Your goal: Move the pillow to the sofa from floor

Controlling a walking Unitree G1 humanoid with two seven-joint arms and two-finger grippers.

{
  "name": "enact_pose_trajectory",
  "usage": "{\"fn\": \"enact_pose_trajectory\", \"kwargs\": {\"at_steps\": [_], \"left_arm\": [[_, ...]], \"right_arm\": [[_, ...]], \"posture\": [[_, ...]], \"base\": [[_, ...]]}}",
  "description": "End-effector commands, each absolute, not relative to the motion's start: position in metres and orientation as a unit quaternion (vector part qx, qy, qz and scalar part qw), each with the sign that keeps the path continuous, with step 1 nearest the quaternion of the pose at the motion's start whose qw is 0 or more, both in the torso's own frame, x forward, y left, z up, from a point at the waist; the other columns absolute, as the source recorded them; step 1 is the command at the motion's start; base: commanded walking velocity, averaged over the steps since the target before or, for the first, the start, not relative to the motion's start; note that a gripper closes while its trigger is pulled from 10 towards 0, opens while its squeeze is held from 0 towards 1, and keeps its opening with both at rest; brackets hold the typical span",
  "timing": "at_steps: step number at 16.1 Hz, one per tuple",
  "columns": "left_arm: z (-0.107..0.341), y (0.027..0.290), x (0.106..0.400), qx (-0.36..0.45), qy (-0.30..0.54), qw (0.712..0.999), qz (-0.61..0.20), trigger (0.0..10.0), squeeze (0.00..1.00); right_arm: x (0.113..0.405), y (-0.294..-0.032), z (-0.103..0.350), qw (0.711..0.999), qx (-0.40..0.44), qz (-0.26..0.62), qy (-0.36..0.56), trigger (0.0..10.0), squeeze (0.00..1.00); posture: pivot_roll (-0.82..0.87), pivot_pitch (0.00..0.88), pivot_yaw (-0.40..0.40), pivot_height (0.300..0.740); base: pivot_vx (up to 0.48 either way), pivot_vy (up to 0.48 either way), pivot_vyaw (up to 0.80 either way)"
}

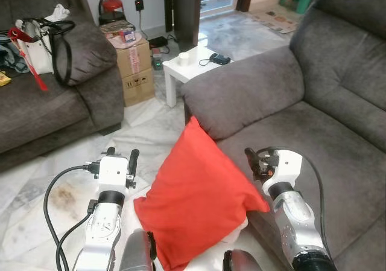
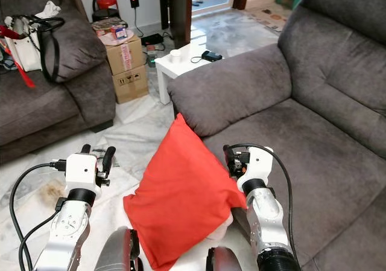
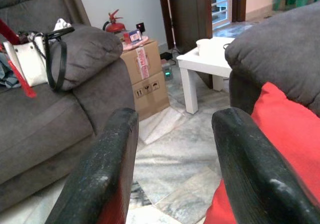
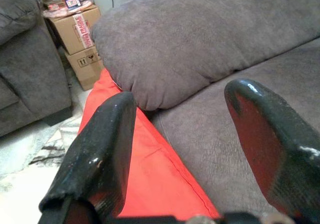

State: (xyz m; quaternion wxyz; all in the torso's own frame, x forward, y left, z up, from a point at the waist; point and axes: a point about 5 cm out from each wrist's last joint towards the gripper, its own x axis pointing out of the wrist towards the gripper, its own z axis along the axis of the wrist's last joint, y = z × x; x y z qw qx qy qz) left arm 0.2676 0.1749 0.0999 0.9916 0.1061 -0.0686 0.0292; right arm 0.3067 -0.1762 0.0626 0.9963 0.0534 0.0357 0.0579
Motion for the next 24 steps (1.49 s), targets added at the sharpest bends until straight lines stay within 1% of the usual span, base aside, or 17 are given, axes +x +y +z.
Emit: {"fn": "enact_pose_trajectory", "kwargs": {"at_steps": [1,5,15,17,24], "left_arm": [[0.092,0.182,0.265,0.099,-0.054,0.993,0.043,10.0,0.0],[0.082,0.187,0.259,0.1,-0.034,0.993,0.05,10.0,0.0],[0.074,0.188,0.256,0.089,-0.018,0.994,0.059,10.0,0.0],[0.073,0.187,0.257,0.085,-0.019,0.994,0.058,10.0,0.0],[0.073,0.185,0.259,0.081,-0.02,0.995,0.057,10.0,0.0]], "right_arm": [[0.307,-0.174,0.061,0.996,0.049,0.067,0.042,10.0,0.0],[0.306,-0.173,0.057,0.995,0.041,0.072,0.052,10.0,0.0],[0.31,-0.167,0.051,0.992,0.021,0.092,0.081,10.0,0.0],[0.311,-0.166,0.052,0.993,0.019,0.096,0.073,10.0,0.0],[0.311,-0.164,0.052,0.992,0.022,0.106,0.07,10.0,0.0]], "posture": [[-0.02,0.116,-0.028,0.589],[-0.02,0.118,-0.031,0.589],[-0.02,0.126,-0.041,0.589],[-0.03,0.127,-0.041,0.557],[-0.03,0.13,-0.044,0.557]], "base": [[0.0,0.0,0.0],[0.0,0.0,0.0],[0.0,0.0,0.0],[0.0,0.0,0.21],[0.0,0.0,0.0]]}}
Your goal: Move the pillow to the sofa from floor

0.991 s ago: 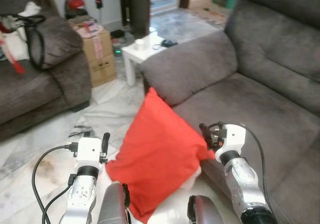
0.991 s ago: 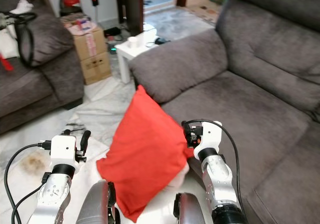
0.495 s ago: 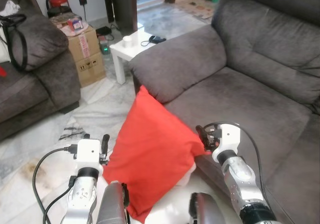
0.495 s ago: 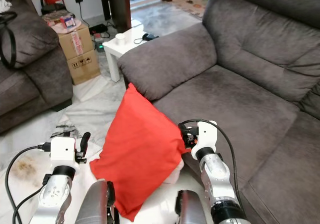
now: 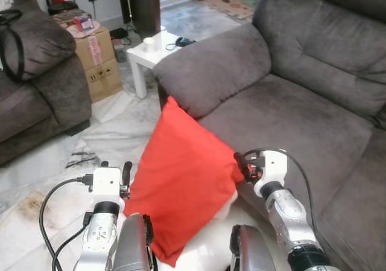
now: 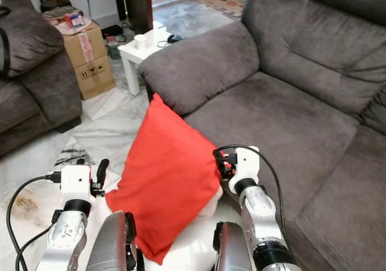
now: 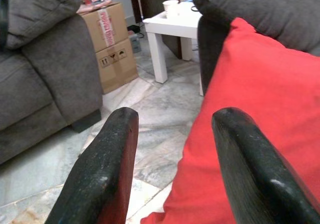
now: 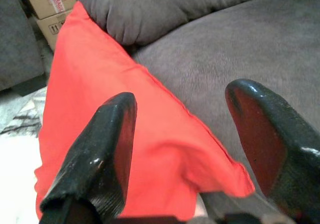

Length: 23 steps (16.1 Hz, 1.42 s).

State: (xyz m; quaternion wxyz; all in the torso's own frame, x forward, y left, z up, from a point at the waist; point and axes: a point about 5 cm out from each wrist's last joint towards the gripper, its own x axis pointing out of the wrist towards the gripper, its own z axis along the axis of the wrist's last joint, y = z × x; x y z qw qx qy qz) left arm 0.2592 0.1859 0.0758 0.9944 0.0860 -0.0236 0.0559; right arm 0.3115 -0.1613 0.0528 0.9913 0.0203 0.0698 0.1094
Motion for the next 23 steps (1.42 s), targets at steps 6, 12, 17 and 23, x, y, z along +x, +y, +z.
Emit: {"fn": "enact_pose_trajectory", "kwargs": {"at_steps": [6,12,17,23], "left_arm": [[0.0734,0.1827,0.2601,0.079,-0.021,0.995,0.054,10.0,0.0],[0.0726,0.1766,0.2616,0.063,-0.02,0.997,0.029,10.0,0.0],[0.0728,0.1748,0.2628,0.056,-0.02,0.998,0.023,10.0,0.0],[0.0729,0.1753,0.2625,0.055,-0.02,0.998,0.022,10.0,0.0]], "right_arm": [[0.3097,-0.16,0.0523,0.99,0.01,0.126,0.066,10.0,0.0],[0.3101,-0.1629,0.0499,0.991,0.014,0.113,0.073,10.0,0.0],[0.3107,-0.1628,0.0498,0.991,0.017,0.109,0.074,10.0,0.0],[0.3101,-0.1594,0.0481,0.991,0.018,0.112,0.077,10.0,0.0]], "posture": [[-0.03,0.131,-0.045,0.557],[-0.03,0.134,-0.044,0.557],[-0.03,0.134,-0.046,0.557],[-0.03,0.136,-0.046,0.557]], "base": [[0.0,0.0,0.67],[0.0,0.0,0.0],[0.05,0.0,0.0],[0.274,0.0,0.0]]}}
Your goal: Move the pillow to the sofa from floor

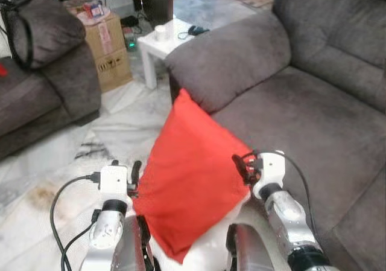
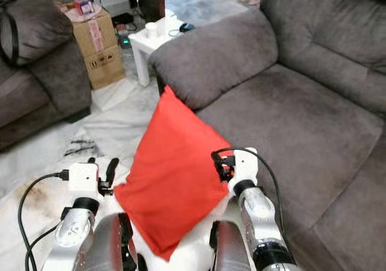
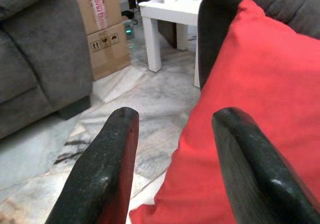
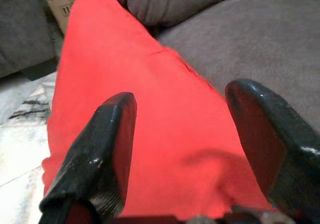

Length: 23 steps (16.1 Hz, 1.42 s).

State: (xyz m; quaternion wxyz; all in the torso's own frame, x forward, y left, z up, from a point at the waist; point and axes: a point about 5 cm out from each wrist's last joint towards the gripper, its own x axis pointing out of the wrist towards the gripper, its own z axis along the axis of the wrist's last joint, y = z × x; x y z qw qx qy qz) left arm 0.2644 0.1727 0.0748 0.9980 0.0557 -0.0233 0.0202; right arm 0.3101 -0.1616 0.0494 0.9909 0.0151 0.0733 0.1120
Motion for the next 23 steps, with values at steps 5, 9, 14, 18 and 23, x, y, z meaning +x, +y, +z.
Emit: {"fn": "enact_pose_trajectory", "kwargs": {"at_steps": [5,9,14,18,23], "left_arm": [[0.07,0.171,0.263,0.056,-0.009,0.998,0.008,10.0,0.0],[0.055,0.177,0.252,0.062,0.019,0.998,0.01,10.0,0.0],[0.034,0.183,0.235,0.069,0.064,0.996,0.012,10.0,0.0],[0.021,0.188,0.224,0.073,0.091,0.993,0.011,10.0,0.0],[0.002,0.208,0.2,0.076,0.134,0.987,0.048,10.0,0.0]], "right_arm": [[0.311,-0.159,0.048,0.991,0.019,0.112,0.077,10.0,0.0],[0.311,-0.162,0.046,0.991,0.012,0.108,0.083,10.0,0.0],[0.308,-0.174,0.038,0.99,-0.015,0.093,0.108,10.0,0.17],[0.311,-0.183,0.042,0.979,-0.109,0.138,0.107,10.0,1.0],[0.311,-0.189,0.043,0.962,-0.159,0.188,0.117,10.0,1.0]], "posture": [[-0.03,0.135,-0.044,0.557],[-0.03,0.138,-0.044,0.557],[-0.02,0.14,-0.045,0.557],[-0.02,0.139,-0.042,0.557],[-0.02,0.135,-0.042,0.557]], "base": [[0.229,0.0,0.0],[0.0,0.0,0.0],[0.0,0.0,0.0],[0.0,0.0,0.0],[0.0,0.0,0.0]]}}
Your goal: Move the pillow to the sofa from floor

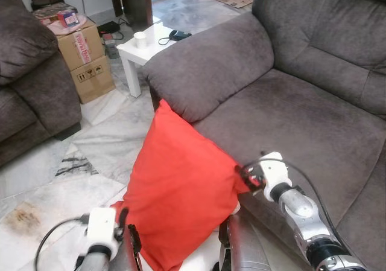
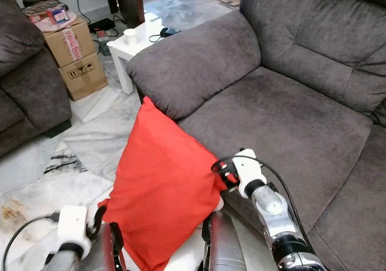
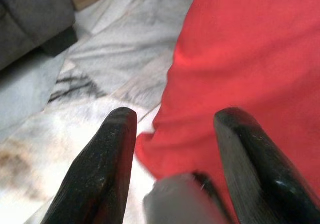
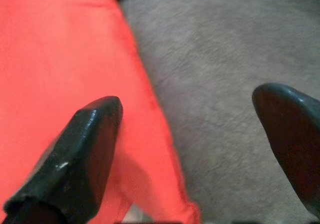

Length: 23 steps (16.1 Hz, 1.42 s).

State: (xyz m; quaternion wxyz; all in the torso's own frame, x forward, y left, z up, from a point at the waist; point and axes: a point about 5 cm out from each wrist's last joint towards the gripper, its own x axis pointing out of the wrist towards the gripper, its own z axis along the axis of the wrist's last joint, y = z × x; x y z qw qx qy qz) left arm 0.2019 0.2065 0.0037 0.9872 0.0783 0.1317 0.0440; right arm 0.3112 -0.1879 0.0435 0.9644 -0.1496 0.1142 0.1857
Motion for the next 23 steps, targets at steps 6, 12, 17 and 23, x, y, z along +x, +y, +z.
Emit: {"fn": "enact_pose_trajectory", "kwargs": {"at_steps": [6,12,17,23], "left_arm": [[-0.002,0.206,0.2,0.072,0.139,0.986,0.047,10.0,0.0],[0.002,0.199,0.208,0.072,0.124,0.989,0.036,10.0,0.0],[0.014,0.195,0.219,0.074,0.099,0.992,0.034,10.0,0.0],[0.016,0.191,0.222,0.077,0.094,0.992,0.026,10.0,0.0]], "right_arm": [[0.305,-0.196,0.037,0.927,-0.213,0.266,0.155,10.0,1.0],[0.307,-0.179,0.028,0.908,-0.277,0.264,0.169,10.0,0.0],[0.317,-0.167,0.03,0.912,-0.3,0.225,0.166,10.0,0.0],[0.32,-0.158,0.026,0.882,-0.37,0.23,0.181,10.0,0.0]], "posture": [[-0.02,0.117,-0.044,0.557],[-0.02,0.133,-0.052,0.557],[-0.01,0.146,-0.062,0.557],[0.0,0.155,-0.072,0.557]], "base": [[0.0,0.0,0.0],[0.0,0.0,0.0],[0.0,0.0,0.0],[0.0,0.0,0.0]]}}
